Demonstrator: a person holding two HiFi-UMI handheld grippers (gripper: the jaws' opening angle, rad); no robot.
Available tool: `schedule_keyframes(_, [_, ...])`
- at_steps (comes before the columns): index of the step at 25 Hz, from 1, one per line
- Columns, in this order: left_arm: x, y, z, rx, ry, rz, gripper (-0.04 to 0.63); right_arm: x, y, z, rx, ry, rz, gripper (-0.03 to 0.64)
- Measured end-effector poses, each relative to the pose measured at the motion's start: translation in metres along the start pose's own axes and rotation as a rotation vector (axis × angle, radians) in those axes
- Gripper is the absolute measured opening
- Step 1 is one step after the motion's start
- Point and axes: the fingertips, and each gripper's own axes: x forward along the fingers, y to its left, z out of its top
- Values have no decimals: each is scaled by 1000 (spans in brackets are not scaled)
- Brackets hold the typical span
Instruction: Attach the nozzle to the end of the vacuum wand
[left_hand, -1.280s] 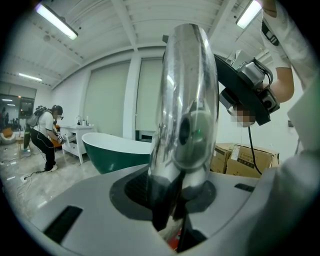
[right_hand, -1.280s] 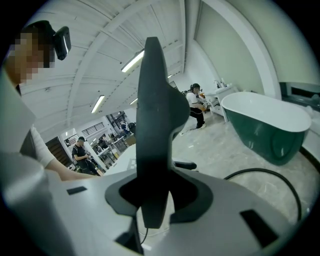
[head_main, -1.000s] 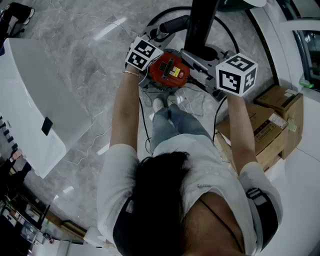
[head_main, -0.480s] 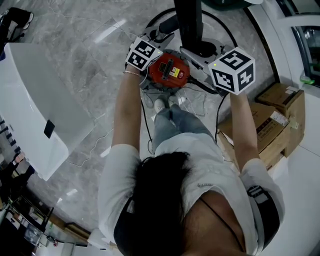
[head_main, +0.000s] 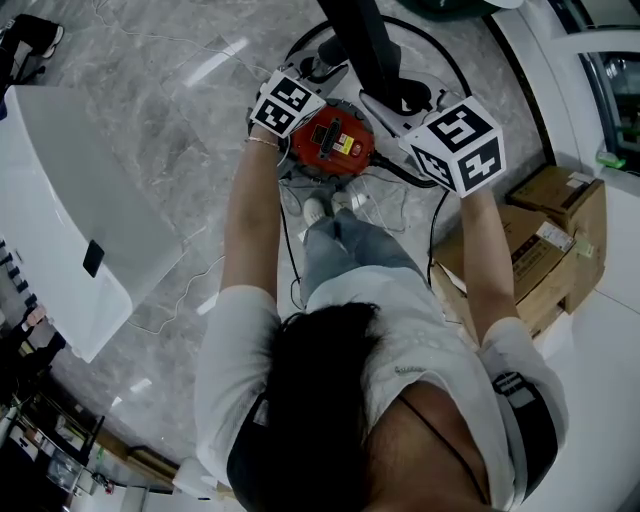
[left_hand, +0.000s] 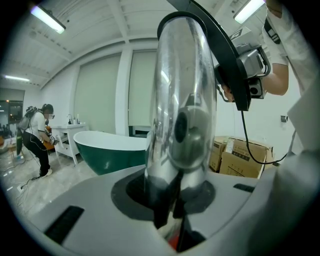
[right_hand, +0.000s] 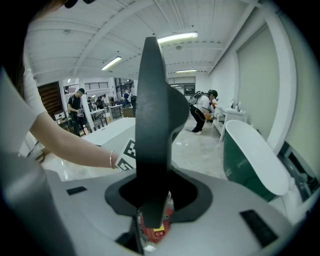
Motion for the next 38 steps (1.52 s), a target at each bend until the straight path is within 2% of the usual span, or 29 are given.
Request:
schedule_keyframes(4, [3,1,2,2,-6,-1,86,1,-3,-1,-62,17,-32,120])
schedule_keyframes(10, [4,1,3,-2,-10,11,86,2,-4,-2,-74,18,-47,118])
schedule_keyframes(15, [3,7,4,-5,-23,62,81,4,3,2,40,23,-27,118])
schedule_keyframes(19, [6,10,6,3,-33,122,75,5,7,1,117,51,-83,118])
schedule_keyframes(22, [12,12,8,34,-29,200,61,6,7,-1,195,60,-110,118])
schedule_keyframes(25, [18,10,7,81,-10,237,45,5,8,-4,294,55,-92,118])
schedule_keyframes(28, [21,6,7,99,-3,220,44,6,8,-9,325,71,-67,118])
schedule_keyframes(32, [24,-1,5,120,13,161,44,6,8,-14,265,109,-35,118])
schedule_keyframes(38, [25,-5,5,152,18,124,44,8,6,-16,225,128,-20,117])
